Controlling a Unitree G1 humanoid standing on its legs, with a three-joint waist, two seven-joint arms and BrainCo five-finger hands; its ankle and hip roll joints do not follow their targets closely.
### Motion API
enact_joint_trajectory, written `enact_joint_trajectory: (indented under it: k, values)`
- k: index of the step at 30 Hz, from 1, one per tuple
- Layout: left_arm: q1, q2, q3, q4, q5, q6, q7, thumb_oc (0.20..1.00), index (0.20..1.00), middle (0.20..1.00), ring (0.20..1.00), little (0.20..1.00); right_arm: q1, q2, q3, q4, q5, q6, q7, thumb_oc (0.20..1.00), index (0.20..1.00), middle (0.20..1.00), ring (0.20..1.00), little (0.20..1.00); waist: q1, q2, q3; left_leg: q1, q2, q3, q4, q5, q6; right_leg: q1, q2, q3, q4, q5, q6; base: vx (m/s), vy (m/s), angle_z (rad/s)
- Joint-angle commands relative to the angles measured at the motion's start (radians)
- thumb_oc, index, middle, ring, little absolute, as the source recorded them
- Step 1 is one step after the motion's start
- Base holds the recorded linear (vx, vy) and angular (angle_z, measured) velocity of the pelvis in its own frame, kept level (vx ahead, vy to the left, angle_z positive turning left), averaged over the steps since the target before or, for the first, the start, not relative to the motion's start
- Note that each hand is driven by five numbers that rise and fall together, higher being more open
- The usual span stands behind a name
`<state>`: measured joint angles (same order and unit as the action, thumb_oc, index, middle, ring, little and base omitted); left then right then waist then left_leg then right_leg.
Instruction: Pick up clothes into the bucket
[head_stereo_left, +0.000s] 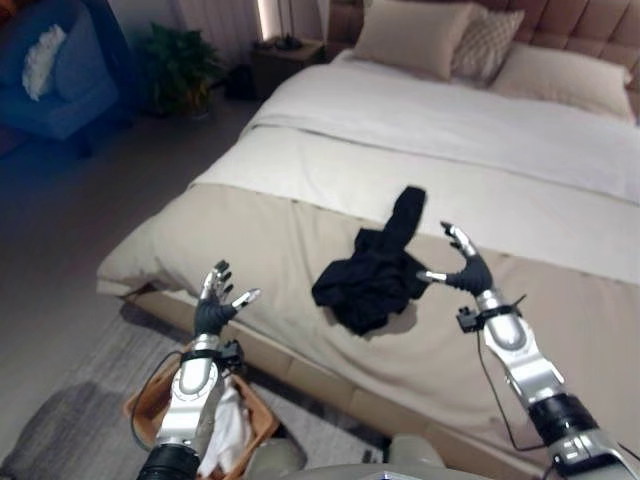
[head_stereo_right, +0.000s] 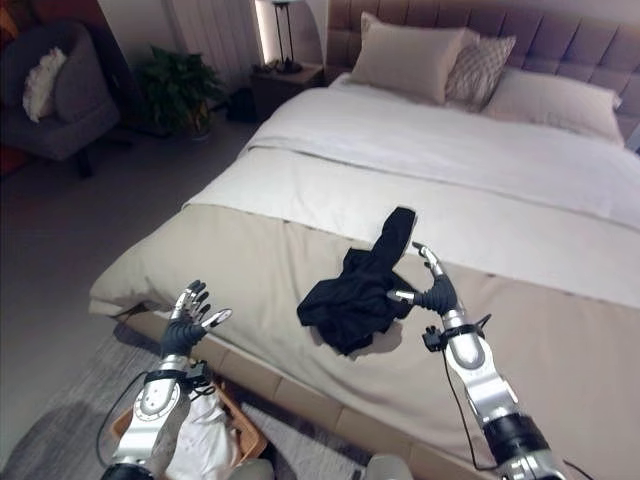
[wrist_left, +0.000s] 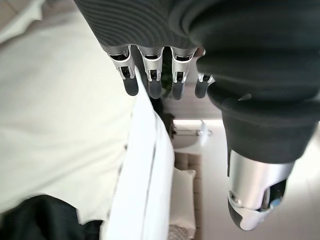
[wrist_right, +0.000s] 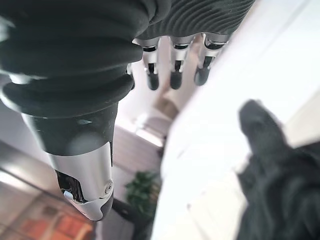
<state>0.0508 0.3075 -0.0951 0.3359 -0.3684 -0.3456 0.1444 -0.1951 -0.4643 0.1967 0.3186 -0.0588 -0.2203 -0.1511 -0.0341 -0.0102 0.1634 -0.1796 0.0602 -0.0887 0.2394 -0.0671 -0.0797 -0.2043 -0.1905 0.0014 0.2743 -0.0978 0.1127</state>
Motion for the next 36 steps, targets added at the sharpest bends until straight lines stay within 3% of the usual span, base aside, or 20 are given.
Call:
enact_joint_trajectory:
  k: [1, 3, 6, 9, 16, 27, 36]
  values:
    - [-0.025, 0.040, 0.023, -0.081, -0.014, -0.061, -0.017, 1.000, 1.000, 1.000, 1.000, 1.000, -0.116, 0.001, -0.004, -0.062, -0.037, -0.022, -0.047, 1.000, 1.000, 1.000, 1.000, 1.000, 0.005, -0.003, 0.069, -0.069, 0.001, 0.010, 0.004, 0.057, 0.032, 0.015, -0.020, -0.057, 0.002, 0.063, 0.040, -0.12, 0.189, -0.70]
    - [-0.041, 0.047, 0.028, -0.079, -0.017, -0.069, 0.004, 1.000, 1.000, 1.000, 1.000, 1.000, -0.175, 0.019, 0.027, -0.025, -0.073, -0.007, -0.069, 1.000, 1.000, 1.000, 1.000, 1.000, 0.020, -0.006, 0.112, -0.090, -0.006, 0.057, 0.015, 0.050, 0.050, -0.037, -0.053, -0.049, 0.025, 0.083, 0.052, -0.14, 0.175, -0.63]
    - [-0.050, 0.064, 0.039, -0.112, -0.037, -0.082, 0.021, 1.000, 1.000, 1.000, 1.000, 1.000, -0.252, 0.027, 0.057, 0.020, -0.105, 0.008, -0.101, 1.000, 1.000, 1.000, 1.000, 1.000, 0.053, -0.008, 0.164, -0.135, 0.001, 0.103, 0.053, 0.036, 0.059, -0.107, -0.105, -0.137, 0.071, 0.108, 0.056, -0.15, 0.081, -0.54]
    - [-0.064, 0.070, 0.028, -0.123, -0.037, -0.088, 0.035, 1.000, 1.000, 1.000, 1.000, 1.000, -0.307, 0.035, 0.079, 0.052, -0.138, 0.026, -0.125, 1.000, 1.000, 1.000, 1.000, 1.000, 0.055, -0.015, 0.195, -0.170, -0.004, 0.114, 0.102, 0.022, 0.069, -0.128, -0.121, -0.150, 0.070, 0.128, 0.055, -0.05, 0.012, -0.41]
    - [-0.087, 0.084, 0.018, -0.171, -0.038, -0.099, 0.065, 1.000, 1.000, 1.000, 1.000, 1.000, -0.445, 0.000, 0.099, 0.120, -0.202, 0.055, -0.187, 1.000, 1.000, 1.000, 1.000, 1.000, 0.058, -0.022, 0.254, -0.271, -0.013, 0.102, 0.169, 0.016, 0.068, -0.205, -0.127, -0.151, 0.097, 0.118, 0.050, -0.07, 0.003, -0.01]
    - [-0.040, 0.149, -0.017, -0.267, -0.029, -0.109, 0.093, 1.000, 1.000, 1.000, 1.000, 1.000, -0.801, -0.119, 0.153, 0.328, -0.311, 0.130, -0.350, 1.000, 1.000, 1.000, 1.000, 1.000, 0.114, -0.002, 0.336, -0.497, -0.044, 0.065, 0.273, 0.016, 0.072, -0.392, -0.131, -0.153, 0.209, 0.099, 0.043, -0.06, -0.003, 0.12]
    - [-0.015, 0.173, -0.045, -0.302, -0.044, -0.097, 0.084, 1.000, 1.000, 1.000, 1.000, 1.000, -0.989, -0.160, 0.259, 0.428, -0.279, 0.130, -0.342, 1.000, 1.000, 1.000, 1.000, 1.000, 0.141, 0.000, 0.357, -0.627, -0.066, 0.046, 0.334, 0.015, 0.077, -0.511, -0.136, -0.156, 0.287, 0.082, 0.037, -0.02, 0.000, 0.12]
